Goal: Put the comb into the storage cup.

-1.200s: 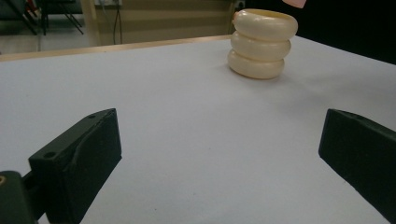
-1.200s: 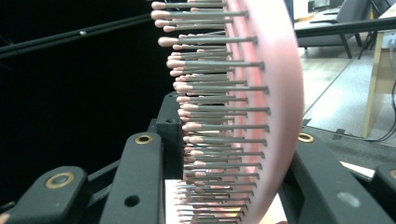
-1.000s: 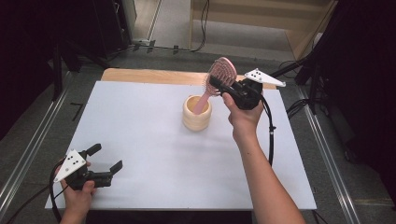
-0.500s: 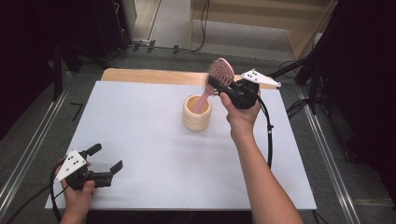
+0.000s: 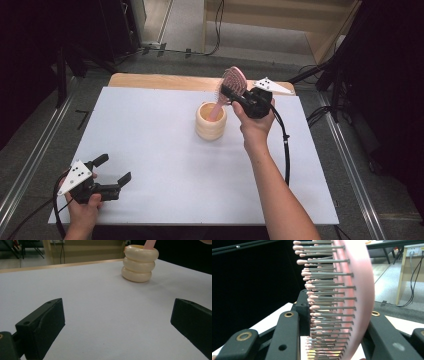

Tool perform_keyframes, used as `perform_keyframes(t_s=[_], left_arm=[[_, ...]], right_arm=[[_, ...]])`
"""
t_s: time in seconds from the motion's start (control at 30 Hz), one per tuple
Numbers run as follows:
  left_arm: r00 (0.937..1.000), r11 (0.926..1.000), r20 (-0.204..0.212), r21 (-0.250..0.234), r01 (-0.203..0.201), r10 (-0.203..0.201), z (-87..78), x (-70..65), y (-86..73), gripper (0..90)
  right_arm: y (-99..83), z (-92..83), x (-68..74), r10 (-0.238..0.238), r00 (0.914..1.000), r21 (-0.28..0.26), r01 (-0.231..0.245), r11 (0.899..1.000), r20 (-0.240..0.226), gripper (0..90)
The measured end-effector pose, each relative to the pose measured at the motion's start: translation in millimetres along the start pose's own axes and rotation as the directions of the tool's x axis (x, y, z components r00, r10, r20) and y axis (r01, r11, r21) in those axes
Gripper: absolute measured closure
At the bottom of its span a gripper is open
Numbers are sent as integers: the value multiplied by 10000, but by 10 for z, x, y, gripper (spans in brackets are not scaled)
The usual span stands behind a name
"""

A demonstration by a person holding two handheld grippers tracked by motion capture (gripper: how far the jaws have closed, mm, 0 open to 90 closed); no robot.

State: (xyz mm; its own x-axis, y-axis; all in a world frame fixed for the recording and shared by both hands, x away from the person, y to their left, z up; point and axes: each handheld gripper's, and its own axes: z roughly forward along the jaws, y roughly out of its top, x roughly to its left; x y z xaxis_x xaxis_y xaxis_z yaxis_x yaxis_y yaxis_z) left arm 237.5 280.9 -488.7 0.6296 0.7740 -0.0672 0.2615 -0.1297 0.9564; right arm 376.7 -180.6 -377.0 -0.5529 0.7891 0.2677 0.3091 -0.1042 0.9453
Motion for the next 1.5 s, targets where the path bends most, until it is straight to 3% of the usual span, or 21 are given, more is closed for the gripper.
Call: perform_keyframes(t_s=[0.6,0.8,0.97,1.5], left_arm=[[10000,10000,2,32,-25,25,0,-6,0,0],[10000,10000,5,39,-55,55,0,-7,1,0],[10000,9999,-5,52,-95,95,2,-13,1,0],[9999,9998,3,79,-165,165,5,-15,0,0]], right_arm=[[-215,136,-55,302,9995,301,-306,9991,126,616],[-310,153,-113,696,9974,365,-703,9969,208,616],[-373,153,-157,1287,9916,207,-1290,9914,158,616],[-554,197,-214,1648,9852,543,-1673,9844,481,615]])
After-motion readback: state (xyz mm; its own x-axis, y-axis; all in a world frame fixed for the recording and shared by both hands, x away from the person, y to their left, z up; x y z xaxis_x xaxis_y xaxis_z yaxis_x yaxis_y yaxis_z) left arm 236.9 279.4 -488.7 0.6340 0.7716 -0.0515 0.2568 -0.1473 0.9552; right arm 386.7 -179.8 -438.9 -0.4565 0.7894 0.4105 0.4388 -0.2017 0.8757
